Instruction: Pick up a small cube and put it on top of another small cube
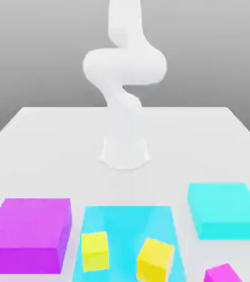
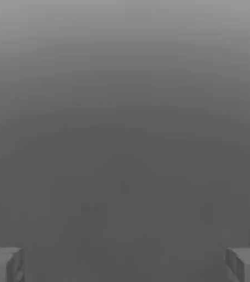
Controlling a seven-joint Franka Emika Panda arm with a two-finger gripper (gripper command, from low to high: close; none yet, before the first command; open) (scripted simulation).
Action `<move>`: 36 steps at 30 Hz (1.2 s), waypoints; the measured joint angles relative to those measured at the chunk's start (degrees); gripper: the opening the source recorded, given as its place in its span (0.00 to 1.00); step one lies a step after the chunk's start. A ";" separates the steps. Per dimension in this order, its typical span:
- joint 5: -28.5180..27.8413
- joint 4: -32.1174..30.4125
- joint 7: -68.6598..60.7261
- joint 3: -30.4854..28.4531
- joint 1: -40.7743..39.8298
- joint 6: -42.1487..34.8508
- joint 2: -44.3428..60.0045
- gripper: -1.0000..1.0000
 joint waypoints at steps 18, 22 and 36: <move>-8.46 2.30 39.79 -1.44 -21.30 9.26 37.80 0.50; -6.71 2.69 46.03 -3.04 -24.79 11.63 45.86 0.50; 5.32 5.27 53.51 -4.30 -31.68 23.48 71.01 0.00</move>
